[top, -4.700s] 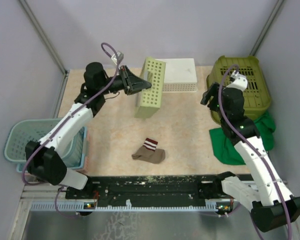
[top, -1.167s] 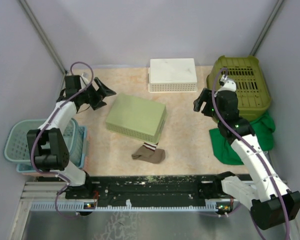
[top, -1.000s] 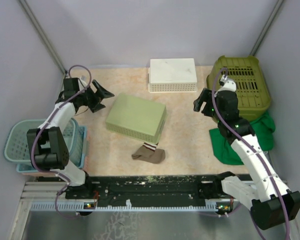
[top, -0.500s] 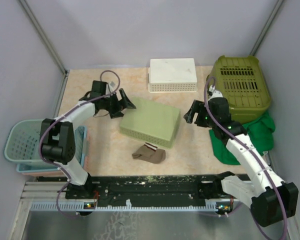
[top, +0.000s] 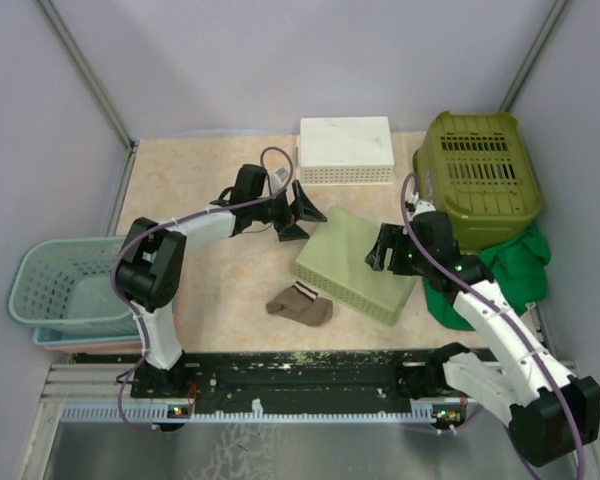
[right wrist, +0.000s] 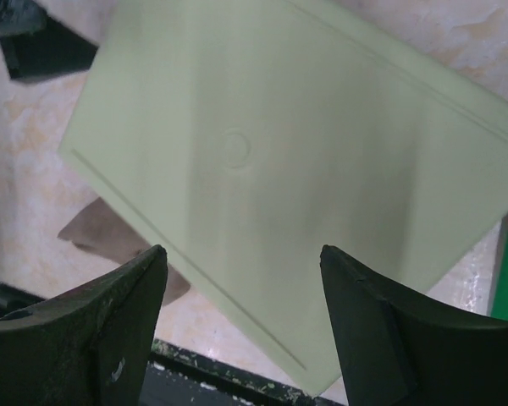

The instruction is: Turn the large container upside down

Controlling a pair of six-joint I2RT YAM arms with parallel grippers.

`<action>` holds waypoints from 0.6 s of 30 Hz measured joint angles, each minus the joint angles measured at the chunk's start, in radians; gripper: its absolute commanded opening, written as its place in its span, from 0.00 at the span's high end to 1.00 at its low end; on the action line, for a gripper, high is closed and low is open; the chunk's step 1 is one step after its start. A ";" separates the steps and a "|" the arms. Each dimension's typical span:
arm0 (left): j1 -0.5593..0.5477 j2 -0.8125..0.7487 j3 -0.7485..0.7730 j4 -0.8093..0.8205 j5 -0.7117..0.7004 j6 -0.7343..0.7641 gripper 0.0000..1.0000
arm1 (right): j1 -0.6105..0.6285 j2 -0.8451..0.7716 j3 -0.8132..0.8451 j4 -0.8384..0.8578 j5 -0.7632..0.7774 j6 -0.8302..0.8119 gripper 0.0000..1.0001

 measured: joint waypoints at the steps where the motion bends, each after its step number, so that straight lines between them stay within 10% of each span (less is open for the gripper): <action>1: -0.004 0.000 0.005 0.016 0.016 -0.006 0.01 | 0.012 -0.014 0.000 -0.007 -0.014 -0.015 0.29; 9: 0.040 -0.015 0.123 -0.058 -0.001 0.063 0.01 | 0.396 -0.069 -0.016 0.022 -0.114 -0.077 0.32; 18: 0.082 -0.197 0.319 -0.384 -0.262 0.282 0.01 | 0.415 0.085 -0.129 0.000 -0.080 -0.031 0.28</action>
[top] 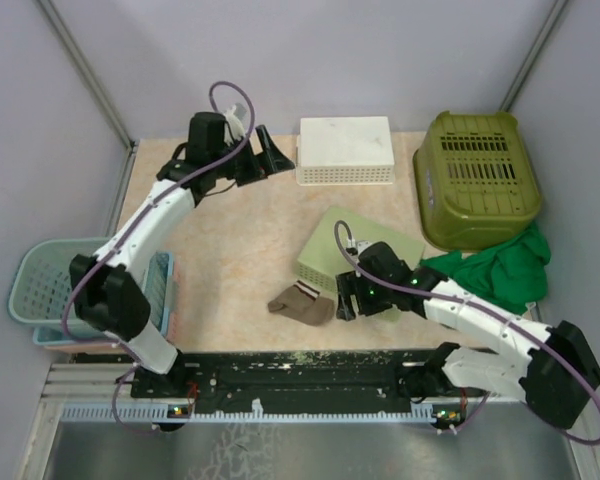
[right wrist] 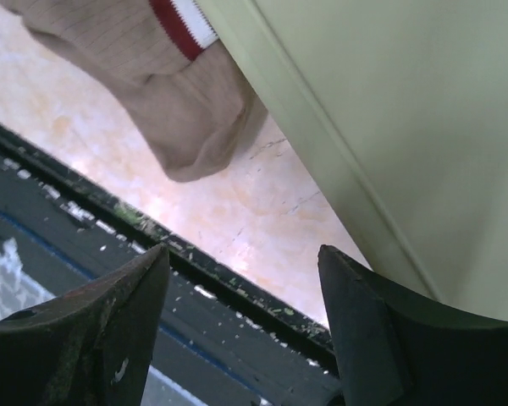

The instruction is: Turn the large container upside down

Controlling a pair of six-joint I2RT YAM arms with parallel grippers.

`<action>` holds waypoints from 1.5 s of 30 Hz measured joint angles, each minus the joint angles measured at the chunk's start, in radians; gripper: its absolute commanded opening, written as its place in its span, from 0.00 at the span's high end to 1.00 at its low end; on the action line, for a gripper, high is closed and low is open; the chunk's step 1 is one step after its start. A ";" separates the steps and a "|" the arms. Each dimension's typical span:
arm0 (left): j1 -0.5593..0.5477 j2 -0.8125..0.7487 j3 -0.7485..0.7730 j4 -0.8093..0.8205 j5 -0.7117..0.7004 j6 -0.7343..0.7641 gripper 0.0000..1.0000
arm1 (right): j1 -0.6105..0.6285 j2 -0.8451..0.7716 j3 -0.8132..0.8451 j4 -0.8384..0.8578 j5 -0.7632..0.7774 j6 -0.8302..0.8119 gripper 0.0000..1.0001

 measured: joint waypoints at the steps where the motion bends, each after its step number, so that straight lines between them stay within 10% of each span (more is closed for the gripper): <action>1: 0.000 -0.036 0.013 -0.023 -0.041 0.021 0.01 | 0.000 0.023 0.006 -0.002 0.018 0.006 0.28; 16: 0.116 -0.439 -0.018 -0.432 -0.541 0.179 0.01 | -0.204 0.391 0.272 0.154 0.350 -0.022 0.27; 45: 0.273 -0.490 -0.121 -0.598 -0.547 0.186 0.01 | -0.006 0.524 0.262 0.370 0.103 0.001 0.28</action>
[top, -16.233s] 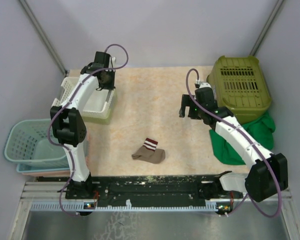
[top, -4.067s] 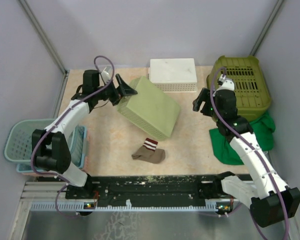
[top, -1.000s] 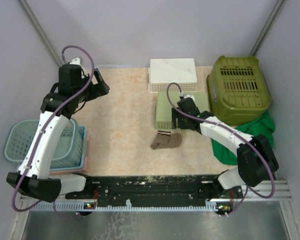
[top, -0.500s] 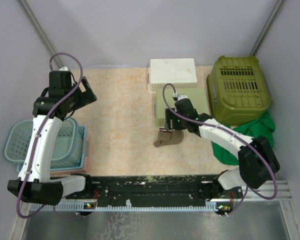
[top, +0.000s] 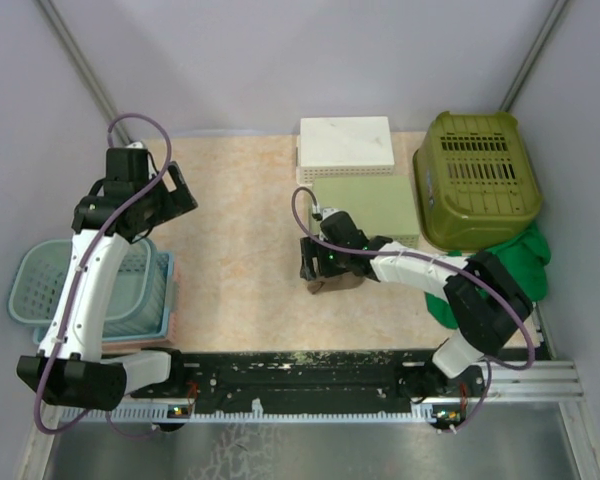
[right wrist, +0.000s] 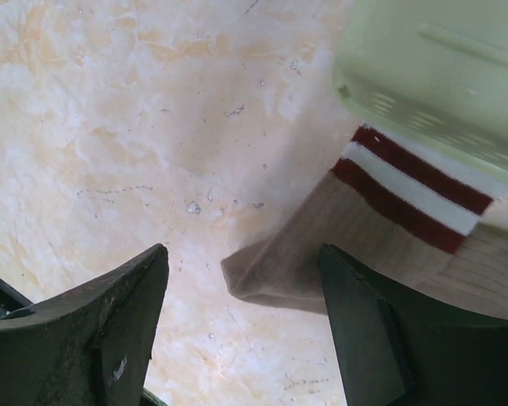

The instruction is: Turn the large container upside down

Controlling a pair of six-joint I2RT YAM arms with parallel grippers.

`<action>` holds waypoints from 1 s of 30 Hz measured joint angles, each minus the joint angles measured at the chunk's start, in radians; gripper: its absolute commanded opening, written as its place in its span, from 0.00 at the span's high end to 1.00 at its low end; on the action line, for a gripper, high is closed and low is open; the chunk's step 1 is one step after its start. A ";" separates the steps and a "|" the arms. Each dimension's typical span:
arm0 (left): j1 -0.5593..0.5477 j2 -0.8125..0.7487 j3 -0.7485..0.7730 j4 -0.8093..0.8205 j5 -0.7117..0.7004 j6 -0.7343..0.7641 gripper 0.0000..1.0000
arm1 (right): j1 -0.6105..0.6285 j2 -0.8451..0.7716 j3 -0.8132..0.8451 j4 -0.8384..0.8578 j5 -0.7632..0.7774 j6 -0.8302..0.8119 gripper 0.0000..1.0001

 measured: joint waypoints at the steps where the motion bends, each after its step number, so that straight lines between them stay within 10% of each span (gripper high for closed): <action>1: 0.000 0.000 -0.003 0.002 0.000 0.000 0.01 | 0.000 0.017 0.000 0.019 -0.015 0.004 0.28; 8: 0.000 0.002 -0.015 0.015 0.000 0.003 0.01 | -0.003 0.082 -0.033 0.051 -0.051 0.016 0.27; 30: 0.007 0.020 -0.032 0.012 -0.045 0.013 0.01 | -0.105 -0.395 -0.137 -0.359 0.114 0.071 0.25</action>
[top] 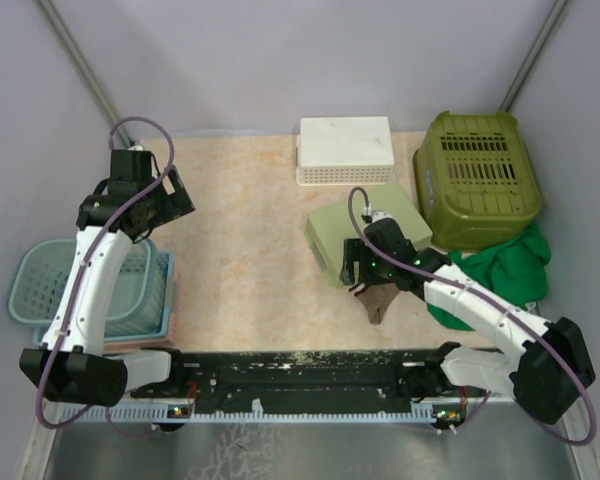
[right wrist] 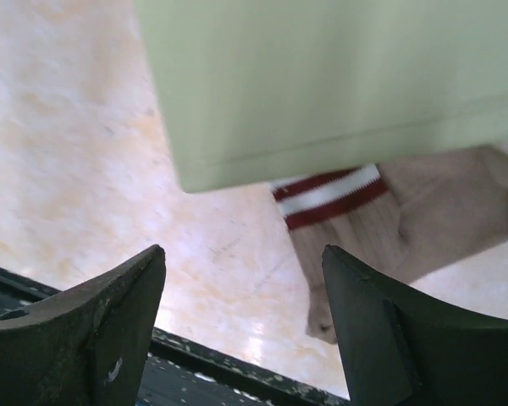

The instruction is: Turn the large container upside down

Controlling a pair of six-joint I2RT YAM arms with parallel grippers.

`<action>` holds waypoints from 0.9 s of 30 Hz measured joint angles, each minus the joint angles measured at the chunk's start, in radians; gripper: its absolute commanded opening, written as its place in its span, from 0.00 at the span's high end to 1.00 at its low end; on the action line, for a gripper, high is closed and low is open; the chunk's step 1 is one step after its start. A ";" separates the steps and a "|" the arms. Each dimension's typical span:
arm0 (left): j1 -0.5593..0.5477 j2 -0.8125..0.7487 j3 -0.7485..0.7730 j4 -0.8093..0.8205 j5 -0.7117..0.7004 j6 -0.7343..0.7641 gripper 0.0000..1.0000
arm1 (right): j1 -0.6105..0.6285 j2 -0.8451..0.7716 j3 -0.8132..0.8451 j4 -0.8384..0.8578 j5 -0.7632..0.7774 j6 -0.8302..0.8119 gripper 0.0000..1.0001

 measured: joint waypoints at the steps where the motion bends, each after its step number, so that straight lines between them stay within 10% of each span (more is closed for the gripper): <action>1: 0.002 -0.001 0.002 -0.008 -0.018 -0.003 0.01 | 0.000 -0.019 0.013 0.016 0.000 0.000 0.25; 19: 0.055 -0.098 -0.108 -0.053 -0.275 -0.183 0.06 | 0.000 -0.002 0.083 0.147 0.005 -0.002 0.25; 27: 0.058 -0.096 -0.219 -0.044 -0.274 -0.206 0.44 | 0.000 0.014 0.083 0.158 -0.003 -0.004 0.25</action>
